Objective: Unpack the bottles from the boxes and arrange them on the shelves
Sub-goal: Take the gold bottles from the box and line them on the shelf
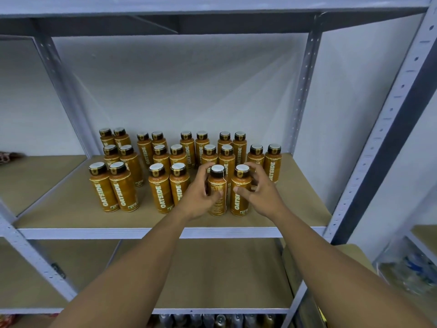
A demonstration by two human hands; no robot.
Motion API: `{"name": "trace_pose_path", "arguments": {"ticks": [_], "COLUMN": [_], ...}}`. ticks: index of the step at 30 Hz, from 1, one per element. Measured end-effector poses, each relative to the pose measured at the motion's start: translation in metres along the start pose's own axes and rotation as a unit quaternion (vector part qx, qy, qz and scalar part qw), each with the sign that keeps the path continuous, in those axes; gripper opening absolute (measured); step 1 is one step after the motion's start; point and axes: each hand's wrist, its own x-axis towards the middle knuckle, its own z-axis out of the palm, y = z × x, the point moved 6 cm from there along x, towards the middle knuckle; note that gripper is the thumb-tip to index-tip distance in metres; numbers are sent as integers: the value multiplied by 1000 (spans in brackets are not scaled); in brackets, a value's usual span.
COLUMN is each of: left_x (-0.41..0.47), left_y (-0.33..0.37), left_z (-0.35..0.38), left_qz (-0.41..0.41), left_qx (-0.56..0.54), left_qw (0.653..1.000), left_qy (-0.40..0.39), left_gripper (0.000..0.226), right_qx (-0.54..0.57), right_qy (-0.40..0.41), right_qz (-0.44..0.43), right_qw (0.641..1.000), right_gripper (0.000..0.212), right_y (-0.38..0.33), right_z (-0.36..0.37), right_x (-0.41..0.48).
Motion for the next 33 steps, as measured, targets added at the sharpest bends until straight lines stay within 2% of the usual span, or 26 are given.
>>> {"name": "trace_pose_path", "arguments": {"ticks": [9, 13, 17, 20, 24, 33], "left_x": [1, 9, 27, 36, 39, 38], "left_y": [10, 35, 48, 47, 50, 45], "left_z": [-1, -15, -24, -25, -22, -21], "left_qz": [-6, -14, -14, -40, -44, -36], "left_qx": [-1, 26, 118, 169, 205, 216], "left_qw": [1000, 1000, 993, 983, 972, 972], "left_qy": [-20, 3, -23, -65, -104, -88], "left_gripper": [83, 59, 43, 41, 41, 41], "right_qx": [-15, -37, -79, -107, -111, -101], "right_qy": [-13, -2, -55, -113, -118, -113], "right_qz": [3, 0, 8, 27, 24, 3], "right_qw": [1000, 999, 995, 987, 987, 988], "right_gripper": [72, 49, 34, 35, 35, 27], "right_y": [-5, -23, -38, -41, -40, -26], "right_z": [-8, -26, -32, -27, -25, -23], "right_x": [4, 17, 28, 30, 33, 39]}}
